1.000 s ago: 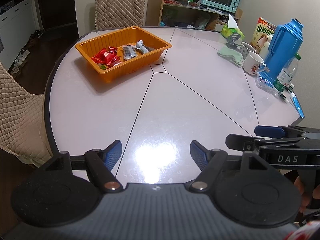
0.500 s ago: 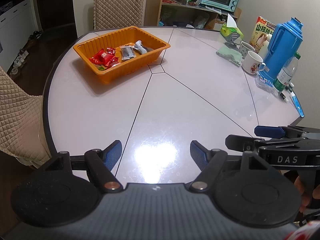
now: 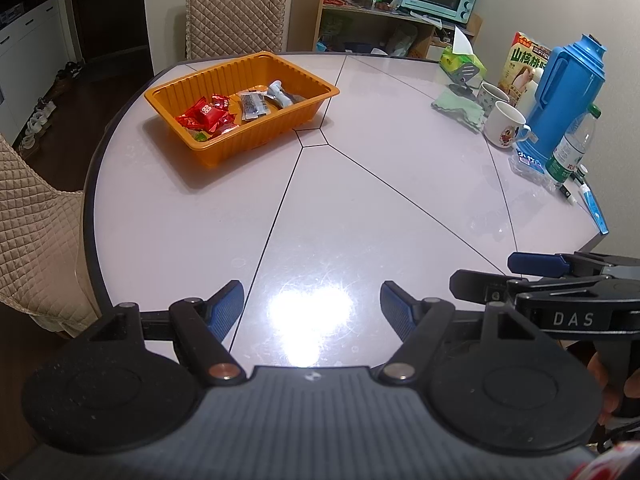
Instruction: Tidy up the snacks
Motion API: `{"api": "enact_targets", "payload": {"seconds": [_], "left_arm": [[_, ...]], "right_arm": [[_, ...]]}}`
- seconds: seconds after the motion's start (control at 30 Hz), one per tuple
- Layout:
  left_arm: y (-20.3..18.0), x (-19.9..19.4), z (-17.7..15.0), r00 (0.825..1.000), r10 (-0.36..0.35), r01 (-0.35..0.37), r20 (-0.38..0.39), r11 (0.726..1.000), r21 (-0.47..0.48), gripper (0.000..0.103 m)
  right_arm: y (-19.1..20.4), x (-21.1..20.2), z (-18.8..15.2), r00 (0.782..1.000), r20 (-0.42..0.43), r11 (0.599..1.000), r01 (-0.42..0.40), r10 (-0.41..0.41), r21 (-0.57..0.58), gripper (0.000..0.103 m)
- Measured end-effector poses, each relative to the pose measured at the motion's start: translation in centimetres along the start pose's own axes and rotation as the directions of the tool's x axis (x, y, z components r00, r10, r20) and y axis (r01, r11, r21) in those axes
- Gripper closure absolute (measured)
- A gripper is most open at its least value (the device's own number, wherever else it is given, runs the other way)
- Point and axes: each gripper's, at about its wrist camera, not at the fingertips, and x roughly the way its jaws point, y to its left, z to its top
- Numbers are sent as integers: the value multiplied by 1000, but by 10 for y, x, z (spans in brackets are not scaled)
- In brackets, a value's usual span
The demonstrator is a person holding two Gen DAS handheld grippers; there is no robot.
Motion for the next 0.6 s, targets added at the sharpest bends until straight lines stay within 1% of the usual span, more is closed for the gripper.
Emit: {"api": "enact_targets", "payload": {"seconds": [0.6], "left_arm": [[-1, 5, 3, 1000, -4, 4, -7, 1000, -3, 30]], "right_arm": [[0, 7, 1, 1000, -9, 1000, 6, -5, 13, 15]]}}
